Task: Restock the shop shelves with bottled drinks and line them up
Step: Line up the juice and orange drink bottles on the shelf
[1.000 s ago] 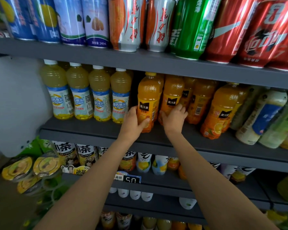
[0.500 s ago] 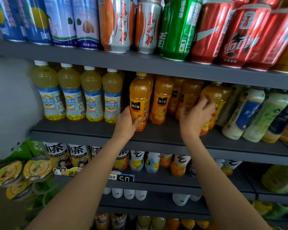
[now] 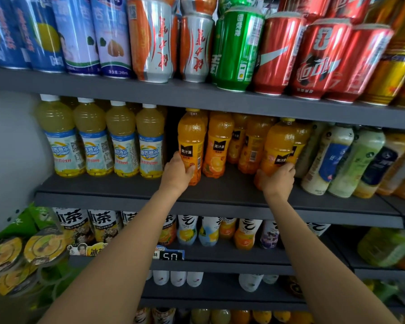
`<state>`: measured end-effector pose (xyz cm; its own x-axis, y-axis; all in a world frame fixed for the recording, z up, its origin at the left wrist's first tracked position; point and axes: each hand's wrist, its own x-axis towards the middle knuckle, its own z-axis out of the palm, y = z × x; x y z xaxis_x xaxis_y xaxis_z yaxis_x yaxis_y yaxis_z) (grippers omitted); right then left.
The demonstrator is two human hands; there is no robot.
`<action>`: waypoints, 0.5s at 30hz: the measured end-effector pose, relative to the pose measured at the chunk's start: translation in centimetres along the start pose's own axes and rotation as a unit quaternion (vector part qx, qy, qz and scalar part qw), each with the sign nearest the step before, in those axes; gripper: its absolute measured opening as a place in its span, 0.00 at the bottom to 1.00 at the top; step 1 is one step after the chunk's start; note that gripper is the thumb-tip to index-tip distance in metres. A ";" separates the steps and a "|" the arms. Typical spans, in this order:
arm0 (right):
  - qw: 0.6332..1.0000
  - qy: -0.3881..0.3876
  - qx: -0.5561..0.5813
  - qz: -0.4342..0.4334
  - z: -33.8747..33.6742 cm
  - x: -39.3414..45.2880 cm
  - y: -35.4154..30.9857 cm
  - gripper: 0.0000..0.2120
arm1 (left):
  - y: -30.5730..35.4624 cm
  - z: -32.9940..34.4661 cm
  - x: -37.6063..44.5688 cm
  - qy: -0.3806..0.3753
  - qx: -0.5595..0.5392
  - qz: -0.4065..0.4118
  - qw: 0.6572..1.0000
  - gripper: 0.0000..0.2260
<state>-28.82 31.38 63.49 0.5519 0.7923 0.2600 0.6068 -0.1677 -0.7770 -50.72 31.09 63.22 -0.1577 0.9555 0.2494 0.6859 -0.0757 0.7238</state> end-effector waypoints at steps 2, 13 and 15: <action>1.000 -0.004 -0.004 -0.019 0.2 -0.5 0.0 0.34 | 0.1 0.2 0.3 -0.003 0.003 -0.001 1.000 0.21; 0.982 -0.122 0.035 -0.141 2.2 -4.2 -2.2 0.35 | -0.2 0.4 0.0 -0.006 -0.012 0.034 0.999 0.21; 0.979 -0.136 0.047 -0.145 2.8 -5.0 -3.1 0.33 | -0.2 0.7 -0.1 0.011 -0.016 0.031 0.999 0.21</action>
<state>-35.09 29.62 62.99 0.1836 0.9275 0.3256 0.6536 0.1322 -0.7452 -50.32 31.24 62.58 -0.1315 0.9422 0.3080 0.6724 -0.1436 0.7262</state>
